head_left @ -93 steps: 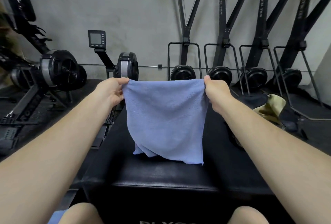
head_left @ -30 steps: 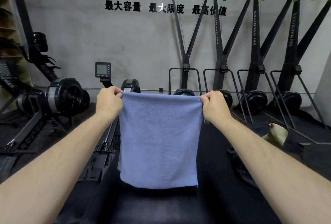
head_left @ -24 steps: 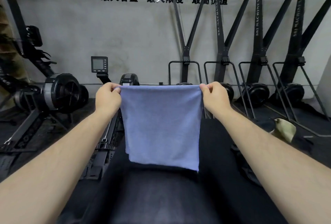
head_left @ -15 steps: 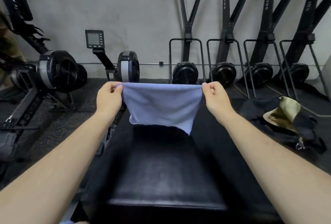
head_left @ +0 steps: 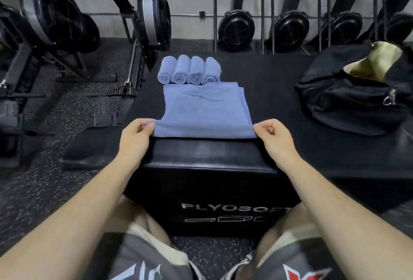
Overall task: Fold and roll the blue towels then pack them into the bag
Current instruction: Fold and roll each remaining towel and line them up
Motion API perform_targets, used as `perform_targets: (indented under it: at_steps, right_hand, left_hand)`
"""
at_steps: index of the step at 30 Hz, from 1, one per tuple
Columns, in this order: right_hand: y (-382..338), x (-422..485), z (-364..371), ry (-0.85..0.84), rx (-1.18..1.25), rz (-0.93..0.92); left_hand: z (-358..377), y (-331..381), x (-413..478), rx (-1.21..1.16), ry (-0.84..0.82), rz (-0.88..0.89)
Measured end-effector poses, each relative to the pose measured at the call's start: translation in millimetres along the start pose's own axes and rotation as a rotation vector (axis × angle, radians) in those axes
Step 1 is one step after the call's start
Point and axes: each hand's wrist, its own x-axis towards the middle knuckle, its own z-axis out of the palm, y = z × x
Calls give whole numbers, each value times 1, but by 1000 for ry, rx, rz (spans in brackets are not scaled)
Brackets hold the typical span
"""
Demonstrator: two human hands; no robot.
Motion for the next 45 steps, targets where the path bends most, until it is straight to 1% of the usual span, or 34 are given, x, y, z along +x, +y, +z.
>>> perform_targets:
  at_steps: [5, 9, 14, 19, 23, 26, 27, 31, 32, 34, 36, 38, 42, 45]
  right_hand:
    - [11, -13, -4, -46, -100, -39]
    - [14, -23, -4, -32, -70, -59]
    - [16, -35, -6, -23, -120, -70]
    - [17, -46, -8, -35, -190, -79]
    - [14, -50, -9, -5, -215, -77]
    - [14, -53, -5, 34, -238, -68]
    - [14, -54, -2, 40, -236, -62]
    - [9, -55, 4, 25, -195, -51]
    - [8, -54, 4, 17, -210, -63]
    - [9, -52, 4, 7, -231, -77]
    - [8, -52, 5, 17, -203, -63]
    - [5, -52, 7, 40, -150, -36]
    - [1, -53, 4, 58, -7, 36]
    - [-1, -52, 4, 18, -21, 61]
  left_hand:
    - [-3, -5, -20, 21, -87, 45]
    - [-2, -9, -30, 177, -142, 114]
    - [-12, -13, -38, 339, -208, 221]
    - [-15, -21, -43, 381, -185, 302]
    - [-16, -23, -46, 401, -168, 335]
    - [-16, -26, -49, 442, -102, 431]
    - [-16, -28, -50, 444, -70, 435]
    - [-11, -32, -55, 441, 1, 338]
    - [-9, -31, -56, 411, 5, 324]
    - [-6, -24, -59, 292, 21, 240]
    - [-2, -14, -59, 175, 50, 122]
    - [2, -11, -57, 135, 49, 57]
    - [4, -9, -55, 193, 72, 6]
    - [5, -7, -57, 279, 117, 11]
